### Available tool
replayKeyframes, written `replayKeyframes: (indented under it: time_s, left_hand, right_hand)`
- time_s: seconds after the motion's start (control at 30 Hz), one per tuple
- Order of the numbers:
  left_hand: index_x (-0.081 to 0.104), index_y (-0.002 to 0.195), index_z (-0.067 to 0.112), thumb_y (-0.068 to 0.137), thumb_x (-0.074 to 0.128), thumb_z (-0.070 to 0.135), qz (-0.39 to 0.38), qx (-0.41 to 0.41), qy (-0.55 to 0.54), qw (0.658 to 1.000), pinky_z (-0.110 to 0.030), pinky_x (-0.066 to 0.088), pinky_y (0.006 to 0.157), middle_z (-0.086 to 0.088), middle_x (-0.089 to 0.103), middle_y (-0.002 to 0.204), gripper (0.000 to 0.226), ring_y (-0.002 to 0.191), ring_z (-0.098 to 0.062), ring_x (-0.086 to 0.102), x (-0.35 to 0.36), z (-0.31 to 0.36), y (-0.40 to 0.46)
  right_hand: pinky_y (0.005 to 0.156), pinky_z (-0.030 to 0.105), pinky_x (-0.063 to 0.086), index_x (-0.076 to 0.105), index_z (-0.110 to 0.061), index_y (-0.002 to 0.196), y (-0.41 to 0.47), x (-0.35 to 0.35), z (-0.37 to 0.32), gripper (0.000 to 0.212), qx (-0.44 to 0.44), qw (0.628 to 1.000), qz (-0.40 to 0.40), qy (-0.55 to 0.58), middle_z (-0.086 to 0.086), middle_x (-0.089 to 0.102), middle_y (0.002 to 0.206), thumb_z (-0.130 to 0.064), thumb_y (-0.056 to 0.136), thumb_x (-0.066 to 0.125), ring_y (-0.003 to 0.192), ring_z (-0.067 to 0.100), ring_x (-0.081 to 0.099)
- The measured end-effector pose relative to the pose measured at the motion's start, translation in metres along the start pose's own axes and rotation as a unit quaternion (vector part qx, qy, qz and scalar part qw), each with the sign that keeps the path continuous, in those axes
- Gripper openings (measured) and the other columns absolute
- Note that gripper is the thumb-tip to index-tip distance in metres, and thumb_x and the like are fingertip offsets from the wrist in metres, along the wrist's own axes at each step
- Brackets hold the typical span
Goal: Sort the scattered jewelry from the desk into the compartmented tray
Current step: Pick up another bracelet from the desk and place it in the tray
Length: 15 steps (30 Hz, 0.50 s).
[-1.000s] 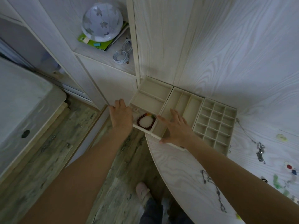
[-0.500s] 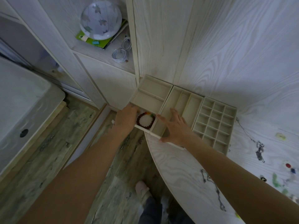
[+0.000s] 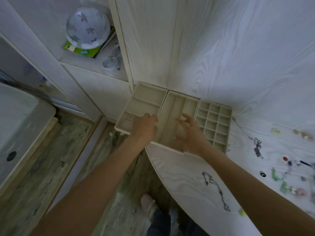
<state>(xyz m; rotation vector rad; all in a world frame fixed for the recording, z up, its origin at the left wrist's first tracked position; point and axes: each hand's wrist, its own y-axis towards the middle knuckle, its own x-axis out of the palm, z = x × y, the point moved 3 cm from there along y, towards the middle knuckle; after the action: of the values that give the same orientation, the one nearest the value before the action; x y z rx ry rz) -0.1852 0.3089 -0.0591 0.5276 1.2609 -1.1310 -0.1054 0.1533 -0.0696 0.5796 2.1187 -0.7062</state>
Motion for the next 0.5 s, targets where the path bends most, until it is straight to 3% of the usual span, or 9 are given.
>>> replayKeyframes:
  time_s: [0.17,0.33,0.5]
  left_hand:
    - [0.051,0.125,0.012,0.095,0.043,0.019,-0.051,0.091,-0.039,0.994,-0.035,0.044,0.082,-0.009,0.051,0.12,0.032,0.105,-0.029,0.055,0.013,0.077,0.007]
    - [0.057,0.118,0.009,0.096,0.041,0.014,-0.073,0.143,-0.055,0.985,-0.036,0.045,0.086,-0.012,0.056,0.12,0.028,0.104,-0.029,0.056,0.036,0.176,0.002]
    - [0.053,0.123,0.014,0.095,0.044,0.014,-0.097,0.184,-0.078,0.975,-0.034,0.045,0.086,-0.008,0.052,0.122,0.03,0.107,-0.024,0.053,0.076,0.262,-0.004]
  right_hand:
    - [0.094,0.024,0.038,0.043,-0.016,0.138,-0.043,-0.033,0.059,0.048,0.103,0.988,0.085,0.071,0.009,0.038,0.141,-0.02,0.092,0.058,0.121,0.023,0.047]
    - [0.097,0.031,0.039,0.046,-0.014,0.135,-0.1,-0.053,0.13,0.042,0.183,0.973,0.115,0.085,0.01,0.044,0.137,-0.019,0.094,0.054,0.12,0.026,0.049]
    - [0.099,0.035,0.035,0.047,-0.012,0.133,-0.157,-0.068,0.204,0.04,0.252,0.957,0.133,0.053,0.013,0.043,0.136,-0.016,0.094,0.053,0.128,0.03,0.037]
